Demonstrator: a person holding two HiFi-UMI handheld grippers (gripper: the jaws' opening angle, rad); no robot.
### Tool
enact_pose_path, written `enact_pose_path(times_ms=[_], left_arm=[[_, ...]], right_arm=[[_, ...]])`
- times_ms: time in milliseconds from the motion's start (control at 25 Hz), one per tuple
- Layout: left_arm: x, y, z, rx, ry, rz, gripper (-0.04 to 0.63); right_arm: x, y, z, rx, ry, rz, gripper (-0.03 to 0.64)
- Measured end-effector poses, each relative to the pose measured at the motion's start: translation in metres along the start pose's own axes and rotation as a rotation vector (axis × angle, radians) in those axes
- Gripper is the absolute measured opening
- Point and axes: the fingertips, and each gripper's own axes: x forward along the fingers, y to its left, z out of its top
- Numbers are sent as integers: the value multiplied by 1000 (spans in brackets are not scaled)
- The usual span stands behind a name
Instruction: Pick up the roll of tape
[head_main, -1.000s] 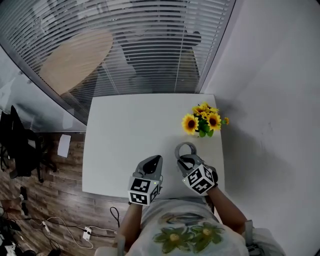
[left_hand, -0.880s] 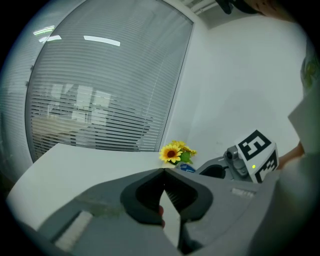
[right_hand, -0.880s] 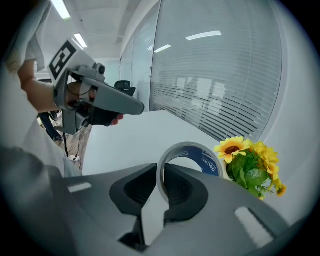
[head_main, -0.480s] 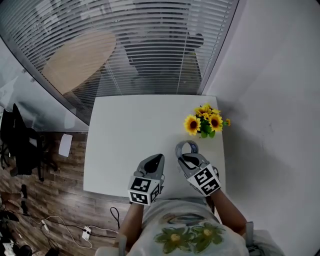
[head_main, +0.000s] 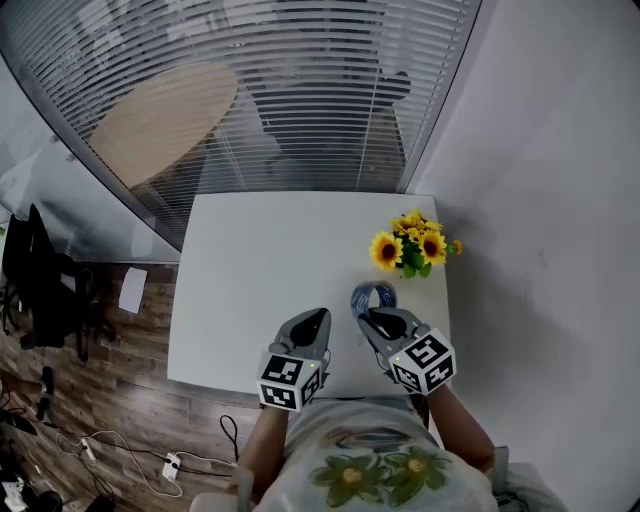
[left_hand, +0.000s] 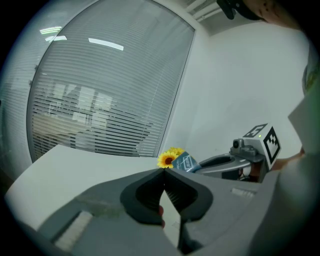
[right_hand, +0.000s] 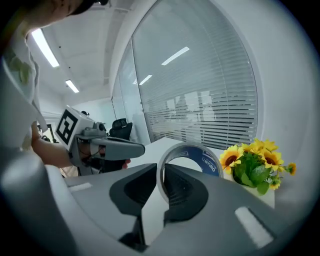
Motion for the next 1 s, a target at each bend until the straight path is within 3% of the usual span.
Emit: enact_pose_path(times_ms=[440,1000], left_arm=[[-5,-7,10,17,-24,-10,-2],[-18,-15,17,23,-55,-4,-2]], right_arm=[[-16,16,30,98,-123,81,49],[-33,40,45,79,-201,170,46]])
